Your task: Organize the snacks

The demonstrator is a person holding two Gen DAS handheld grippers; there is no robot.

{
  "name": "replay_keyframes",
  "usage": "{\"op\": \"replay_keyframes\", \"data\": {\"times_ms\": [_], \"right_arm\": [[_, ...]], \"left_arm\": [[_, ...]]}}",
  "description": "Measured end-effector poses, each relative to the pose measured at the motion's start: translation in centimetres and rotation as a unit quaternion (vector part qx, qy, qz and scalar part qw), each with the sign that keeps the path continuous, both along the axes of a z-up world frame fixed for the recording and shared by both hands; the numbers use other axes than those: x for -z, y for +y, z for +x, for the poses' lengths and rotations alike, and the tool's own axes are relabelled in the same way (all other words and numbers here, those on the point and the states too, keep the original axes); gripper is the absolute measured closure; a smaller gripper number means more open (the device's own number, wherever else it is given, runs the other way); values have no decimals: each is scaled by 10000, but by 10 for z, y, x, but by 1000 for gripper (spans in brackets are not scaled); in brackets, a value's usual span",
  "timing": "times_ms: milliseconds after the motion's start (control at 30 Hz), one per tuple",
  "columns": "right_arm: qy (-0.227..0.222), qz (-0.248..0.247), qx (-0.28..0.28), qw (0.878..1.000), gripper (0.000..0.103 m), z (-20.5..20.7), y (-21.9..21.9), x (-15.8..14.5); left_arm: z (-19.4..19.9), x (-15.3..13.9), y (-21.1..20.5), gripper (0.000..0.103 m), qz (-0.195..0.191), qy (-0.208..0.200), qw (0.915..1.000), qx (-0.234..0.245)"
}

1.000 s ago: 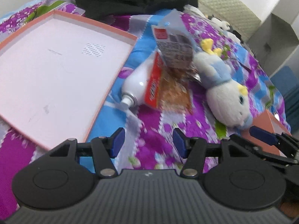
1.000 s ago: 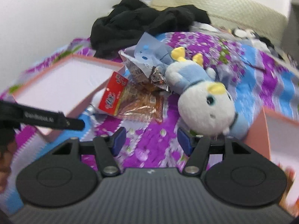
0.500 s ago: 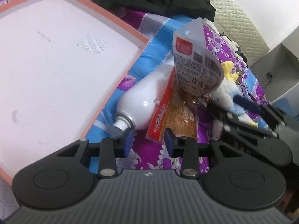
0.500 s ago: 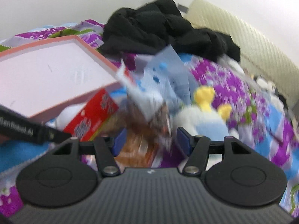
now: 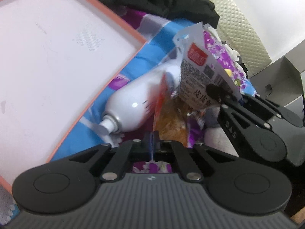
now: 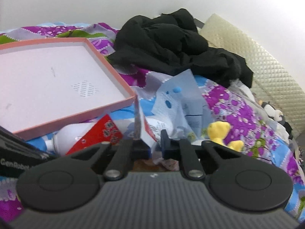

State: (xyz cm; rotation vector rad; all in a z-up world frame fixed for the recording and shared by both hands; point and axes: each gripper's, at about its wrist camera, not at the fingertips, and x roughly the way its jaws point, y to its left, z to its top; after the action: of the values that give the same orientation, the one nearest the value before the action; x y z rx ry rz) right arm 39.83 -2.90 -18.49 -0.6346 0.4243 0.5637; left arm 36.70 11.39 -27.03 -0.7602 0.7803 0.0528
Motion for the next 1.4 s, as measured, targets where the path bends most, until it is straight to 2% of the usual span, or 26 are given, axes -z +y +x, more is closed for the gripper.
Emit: {"op": "replay_keyframes", "data": {"times_ms": [267, 400, 500, 633, 733, 767, 800, 867, 967, 1067, 1133, 1200, 1267, 1300, 1400], "right_arm": [[221, 212, 401, 9987, 98, -33, -36, -38], [202, 300, 521, 9980, 99, -62, -55, -52], [245, 404, 679, 9966, 99, -86, -70, -57], [672, 891, 975, 9890, 99, -113, -95, -55], [1062, 1319, 1177, 9785, 99, -131, -112, -50], [1235, 1524, 1239, 9727, 99, -137, -117, -48], [1398, 1714, 1287, 9667, 99, -142, -121, -46], [1686, 2039, 1420, 9539, 99, -154, -130, -40], [2086, 2446, 1618, 9330, 99, -170, -137, -28], [2388, 2733, 1797, 9143, 99, -181, -143, -18], [2518, 2871, 1941, 9036, 99, -186, -145, -13], [2721, 3092, 2100, 8867, 99, -185, -147, -10], [2699, 3106, 2173, 8851, 99, -185, -142, -10], [2684, 3073, 2212, 8857, 99, -184, -140, -10], [2675, 3023, 2212, 8878, 98, -187, -135, -12]], "left_arm": [[-26, -34, -10, 103, 207, -65, 9997, -67], [-50, -47, -13, 103, 165, -77, 9998, -78], [-68, -50, -10, 103, 32, -86, 10000, 12], [-77, -43, -6, 102, 296, -120, 9994, 167], [-70, -31, -8, 96, 714, 178, 9964, 420], [-67, -27, -7, 89, 817, 207, 9953, 483], [-64, -23, -7, 78, 888, 206, 9944, 531], [-59, -17, -6, 71, 976, 117, 9935, 569], [-48, -11, -5, 71, 1045, 40, 9924, 642], [-34, -3, -5, 71, 949, 18, 9929, 718], [-24, 2, -8, 71, 1065, 29, 9915, 742], [-15, 9, -9, 72, 1082, 21, 9914, 735], [-6, 13, -11, 76, 1190, 10, 9908, 648], [-2, 16, -12, 86, 1187, 37, 9909, 626], [8, 22, -15, 99, 1156, 159, 9914, 585]]}}
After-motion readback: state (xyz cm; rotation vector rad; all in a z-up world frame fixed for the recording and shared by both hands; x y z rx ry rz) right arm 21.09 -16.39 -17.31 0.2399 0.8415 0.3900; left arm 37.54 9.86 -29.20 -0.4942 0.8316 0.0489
